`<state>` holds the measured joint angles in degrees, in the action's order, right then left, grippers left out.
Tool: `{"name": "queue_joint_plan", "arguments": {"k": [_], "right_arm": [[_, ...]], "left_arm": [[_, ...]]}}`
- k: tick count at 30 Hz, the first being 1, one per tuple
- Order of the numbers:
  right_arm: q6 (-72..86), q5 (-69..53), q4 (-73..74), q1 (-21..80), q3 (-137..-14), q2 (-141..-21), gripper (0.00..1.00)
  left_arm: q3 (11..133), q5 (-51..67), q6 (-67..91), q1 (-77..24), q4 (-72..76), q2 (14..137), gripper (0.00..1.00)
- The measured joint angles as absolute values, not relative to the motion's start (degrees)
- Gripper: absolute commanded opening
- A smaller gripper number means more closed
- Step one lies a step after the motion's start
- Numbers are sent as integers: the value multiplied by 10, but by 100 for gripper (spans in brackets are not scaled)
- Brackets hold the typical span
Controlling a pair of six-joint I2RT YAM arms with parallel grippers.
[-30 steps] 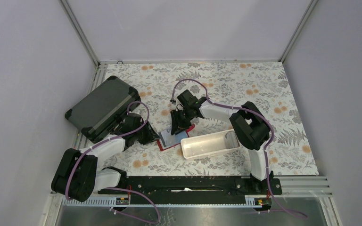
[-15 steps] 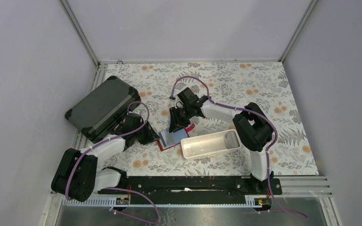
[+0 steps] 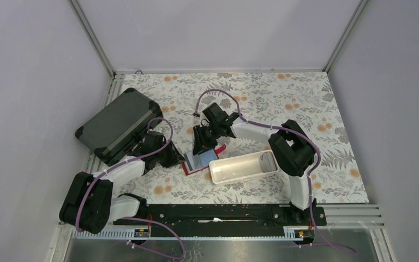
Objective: Put the credit cards into the card holder
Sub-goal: Turn over the card slot in the card holder.
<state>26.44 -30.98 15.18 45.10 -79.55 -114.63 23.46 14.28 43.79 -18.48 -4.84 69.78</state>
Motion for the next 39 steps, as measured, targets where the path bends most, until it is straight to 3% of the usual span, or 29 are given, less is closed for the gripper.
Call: {"name": "queue_joint_plan", "arguments": {"k": [6, 18, 39], "right_arm": [[260, -263, 166, 465, -800, -1146, 32], [247, -162, 237, 487, -839, -1147, 10], [182, 43, 357, 566, -972, -1207, 12]], "left_arm": [[234, 145, 438, -185, -48, 698, 30], [234, 147, 438, -185, -47, 700, 26], [233, 166, 449, -185, -2, 728, 26]]}}
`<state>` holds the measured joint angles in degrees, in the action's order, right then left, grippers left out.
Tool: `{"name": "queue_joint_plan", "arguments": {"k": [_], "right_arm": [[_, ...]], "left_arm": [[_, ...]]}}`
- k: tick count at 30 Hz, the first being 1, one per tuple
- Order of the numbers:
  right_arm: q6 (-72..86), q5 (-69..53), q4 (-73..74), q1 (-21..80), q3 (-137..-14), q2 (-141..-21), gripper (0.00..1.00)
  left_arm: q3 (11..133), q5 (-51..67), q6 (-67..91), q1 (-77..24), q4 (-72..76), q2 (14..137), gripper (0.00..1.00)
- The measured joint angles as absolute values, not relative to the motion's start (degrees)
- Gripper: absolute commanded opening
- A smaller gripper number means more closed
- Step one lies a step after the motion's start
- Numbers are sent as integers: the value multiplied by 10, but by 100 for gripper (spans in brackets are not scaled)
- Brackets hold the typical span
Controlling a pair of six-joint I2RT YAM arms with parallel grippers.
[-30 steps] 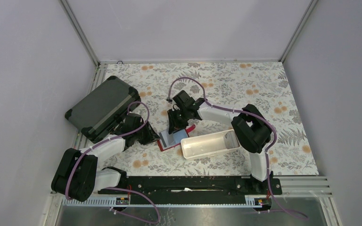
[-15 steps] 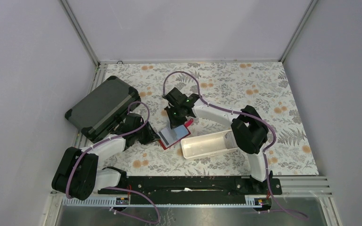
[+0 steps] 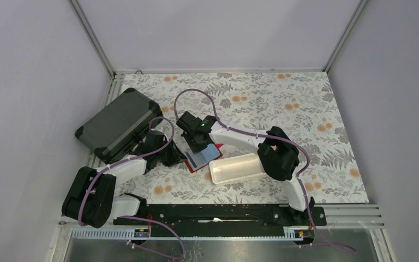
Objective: Put the credit cards into the card holder
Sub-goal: Turn over the card slot in the card holder.
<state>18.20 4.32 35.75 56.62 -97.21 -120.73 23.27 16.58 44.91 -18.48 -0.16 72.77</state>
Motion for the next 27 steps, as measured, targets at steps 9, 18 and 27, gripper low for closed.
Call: {"name": "queue_joint_plan", "arguments": {"k": [9, 18, 27], "right_arm": [[179, 59, 371, 588, -979, -1225, 34], [189, 12, 364, 589, -979, -1228, 52], [196, -16, 352, 589, -960, -1198, 70]], "left_arm": [[227, 169, 456, -185, 13, 728, 26], [208, 141, 455, -185, -36, 644, 38], [205, 88, 451, -177, -115, 517, 66]]}}
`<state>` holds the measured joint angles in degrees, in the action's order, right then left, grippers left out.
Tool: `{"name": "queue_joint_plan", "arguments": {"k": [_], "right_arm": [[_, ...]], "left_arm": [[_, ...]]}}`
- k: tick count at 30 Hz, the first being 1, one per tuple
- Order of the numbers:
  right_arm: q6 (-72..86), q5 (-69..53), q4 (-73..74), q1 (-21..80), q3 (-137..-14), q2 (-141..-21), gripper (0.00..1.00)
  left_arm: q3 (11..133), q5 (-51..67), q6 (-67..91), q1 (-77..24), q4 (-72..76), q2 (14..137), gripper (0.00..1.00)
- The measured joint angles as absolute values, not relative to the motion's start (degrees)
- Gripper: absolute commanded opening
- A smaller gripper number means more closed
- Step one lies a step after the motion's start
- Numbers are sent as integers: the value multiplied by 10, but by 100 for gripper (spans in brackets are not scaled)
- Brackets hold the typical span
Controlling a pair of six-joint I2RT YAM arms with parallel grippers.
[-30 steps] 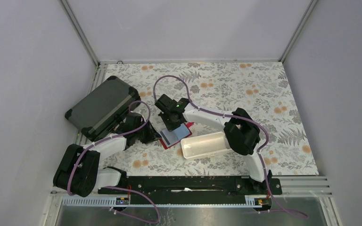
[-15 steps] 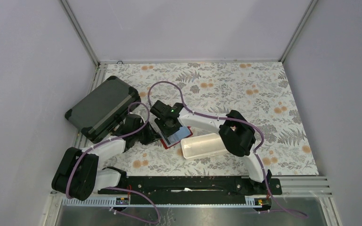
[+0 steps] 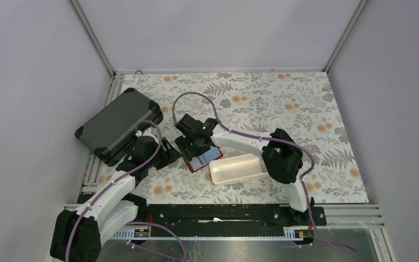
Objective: Put the credit cards into the card holder
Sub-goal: Turn over the card slot in the card holder.
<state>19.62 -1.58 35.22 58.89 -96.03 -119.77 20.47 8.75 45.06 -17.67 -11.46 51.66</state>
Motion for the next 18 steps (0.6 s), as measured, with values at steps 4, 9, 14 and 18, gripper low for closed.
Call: {"name": "queue_joint_plan", "arguments": {"k": [4, 9, 14, 18], "right_arm": [[194, -4, 350, 589, -926, -1139, 78], [190, 34, 359, 579, -865, -1047, 86], [189, 72, 384, 516, -773, -950, 92], [186, 107, 412, 417, -700, -885, 94]], "left_arm": [[211, 77, 443, -172, -152, 499, 93], [267, 67, 423, -156, -226, 479, 99], [371, 64, 376, -116, -288, 453, 99], [448, 75, 329, -78, -326, 461, 99]]}}
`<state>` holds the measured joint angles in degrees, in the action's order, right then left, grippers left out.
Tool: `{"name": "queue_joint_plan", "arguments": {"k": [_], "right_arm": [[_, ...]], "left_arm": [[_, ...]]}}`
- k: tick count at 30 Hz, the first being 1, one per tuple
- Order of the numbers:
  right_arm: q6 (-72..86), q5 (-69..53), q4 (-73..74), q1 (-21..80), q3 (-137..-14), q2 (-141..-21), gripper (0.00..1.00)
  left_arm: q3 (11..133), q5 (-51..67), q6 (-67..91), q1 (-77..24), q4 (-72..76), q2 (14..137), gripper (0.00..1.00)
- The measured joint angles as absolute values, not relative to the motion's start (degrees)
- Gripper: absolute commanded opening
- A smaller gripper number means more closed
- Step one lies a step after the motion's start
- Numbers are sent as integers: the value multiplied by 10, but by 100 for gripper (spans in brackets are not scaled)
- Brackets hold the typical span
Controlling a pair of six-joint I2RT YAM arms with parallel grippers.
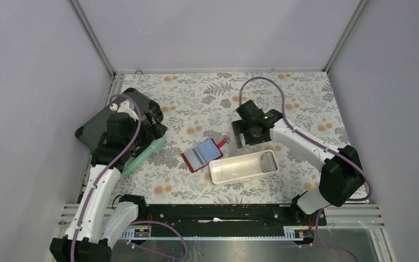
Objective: Put the credit cards into the card holder
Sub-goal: Turn over the card slot in the card holder, then pick up the credit card from the storage box.
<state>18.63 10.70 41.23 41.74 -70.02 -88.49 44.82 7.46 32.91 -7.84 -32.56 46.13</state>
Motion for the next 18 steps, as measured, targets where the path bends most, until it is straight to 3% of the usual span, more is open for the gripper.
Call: {"name": "queue_joint_plan", "arguments": {"k": [7, 18], "right_arm": [[189, 130, 455, 279, -636, -861, 100], [199, 123, 473, 246, -579, -861, 100]], "left_arm": [[549, 87, 255, -21, -376, 510, 99], [528, 28, 222, -9, -368, 487, 99]]}}
